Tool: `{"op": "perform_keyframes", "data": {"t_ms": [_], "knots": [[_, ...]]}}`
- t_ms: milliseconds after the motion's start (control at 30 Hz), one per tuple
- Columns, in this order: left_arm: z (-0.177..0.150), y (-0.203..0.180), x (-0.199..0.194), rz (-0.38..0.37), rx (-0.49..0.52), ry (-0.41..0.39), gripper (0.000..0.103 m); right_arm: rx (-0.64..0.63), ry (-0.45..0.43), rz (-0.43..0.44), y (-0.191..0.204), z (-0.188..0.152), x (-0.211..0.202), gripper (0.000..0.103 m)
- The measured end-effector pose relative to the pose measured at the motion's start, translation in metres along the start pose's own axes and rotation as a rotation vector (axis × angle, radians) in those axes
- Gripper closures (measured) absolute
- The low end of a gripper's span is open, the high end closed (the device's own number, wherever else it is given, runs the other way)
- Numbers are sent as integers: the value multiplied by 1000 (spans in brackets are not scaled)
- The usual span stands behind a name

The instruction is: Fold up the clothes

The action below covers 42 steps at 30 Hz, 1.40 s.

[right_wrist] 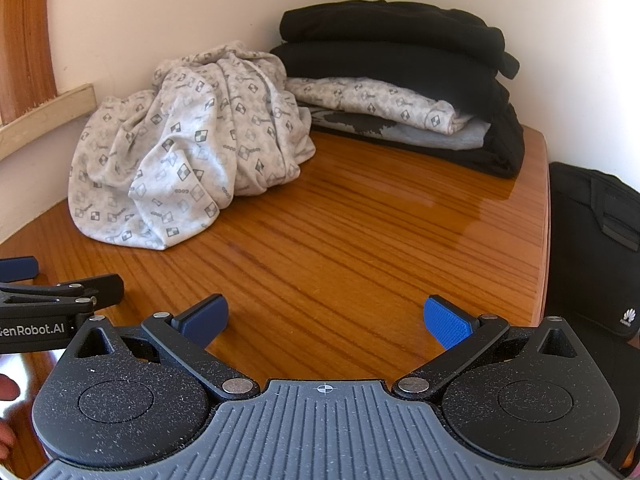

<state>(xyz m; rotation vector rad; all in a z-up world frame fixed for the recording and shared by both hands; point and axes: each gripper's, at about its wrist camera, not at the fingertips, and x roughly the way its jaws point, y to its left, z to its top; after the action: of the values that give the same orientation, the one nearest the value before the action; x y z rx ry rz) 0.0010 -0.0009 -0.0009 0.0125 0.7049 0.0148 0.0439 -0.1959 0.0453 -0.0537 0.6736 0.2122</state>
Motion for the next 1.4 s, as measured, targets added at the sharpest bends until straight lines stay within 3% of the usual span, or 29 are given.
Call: {"op": "perform_keyframes", "data": {"t_ms": [1100, 1267, 1400], "knots": [[-1, 1, -3, -7, 6, -1, 0, -4, 0, 6, 1, 0, -1, 0], [-1, 8, -13, -50, 22, -41, 0, -23, -3, 35, 3, -1, -1, 0], [7, 21, -27, -54, 26, -87, 0, -100, 2, 155, 4, 5, 5, 0]]}}
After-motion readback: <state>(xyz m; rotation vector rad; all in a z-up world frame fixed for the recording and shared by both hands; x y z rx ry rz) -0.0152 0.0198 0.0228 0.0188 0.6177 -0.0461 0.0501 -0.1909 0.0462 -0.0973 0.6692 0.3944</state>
